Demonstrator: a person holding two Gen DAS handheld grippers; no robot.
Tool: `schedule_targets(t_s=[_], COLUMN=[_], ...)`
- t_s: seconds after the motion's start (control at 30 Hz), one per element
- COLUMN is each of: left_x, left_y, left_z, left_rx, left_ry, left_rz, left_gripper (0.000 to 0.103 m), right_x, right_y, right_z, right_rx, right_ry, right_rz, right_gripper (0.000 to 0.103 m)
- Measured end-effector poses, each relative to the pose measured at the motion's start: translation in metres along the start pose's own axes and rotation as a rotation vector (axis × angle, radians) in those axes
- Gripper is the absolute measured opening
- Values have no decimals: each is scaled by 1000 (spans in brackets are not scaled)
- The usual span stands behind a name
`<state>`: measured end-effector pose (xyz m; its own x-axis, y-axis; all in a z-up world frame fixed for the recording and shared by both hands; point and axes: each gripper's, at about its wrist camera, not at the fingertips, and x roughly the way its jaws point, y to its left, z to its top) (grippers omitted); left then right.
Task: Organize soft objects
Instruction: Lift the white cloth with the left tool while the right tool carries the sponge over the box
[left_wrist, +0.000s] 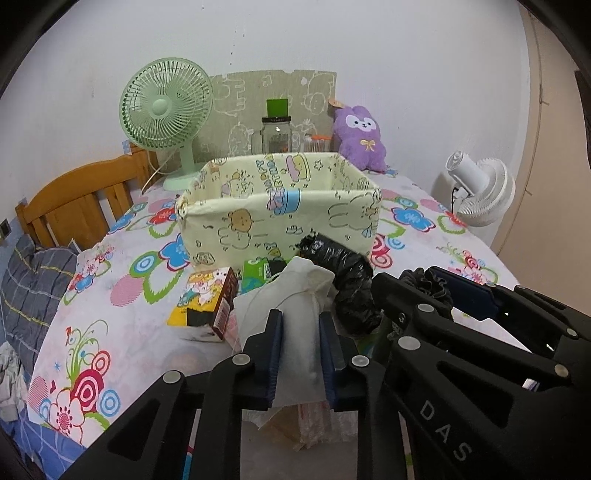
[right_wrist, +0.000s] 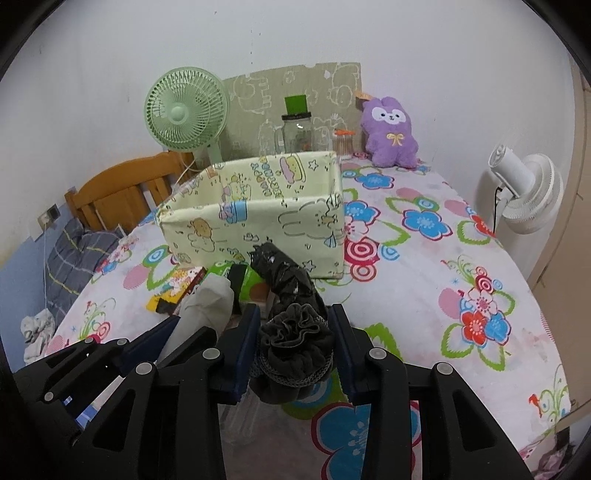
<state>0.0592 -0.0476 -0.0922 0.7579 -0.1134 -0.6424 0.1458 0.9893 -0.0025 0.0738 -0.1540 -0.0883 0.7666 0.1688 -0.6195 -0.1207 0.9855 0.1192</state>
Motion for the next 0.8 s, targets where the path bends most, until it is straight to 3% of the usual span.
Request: schedule_targets(t_s=[0.8], left_x=[-38], left_y=[-2], left_z=[43], left_rx=[-17], left_ry=[-97], left_rz=[-29], left_gripper=[17], right_x=[-43], right_y=[6], right_z=[46], right_rx=[-2], right_ry=[-107], right_rz=[-13], right_gripper=[42])
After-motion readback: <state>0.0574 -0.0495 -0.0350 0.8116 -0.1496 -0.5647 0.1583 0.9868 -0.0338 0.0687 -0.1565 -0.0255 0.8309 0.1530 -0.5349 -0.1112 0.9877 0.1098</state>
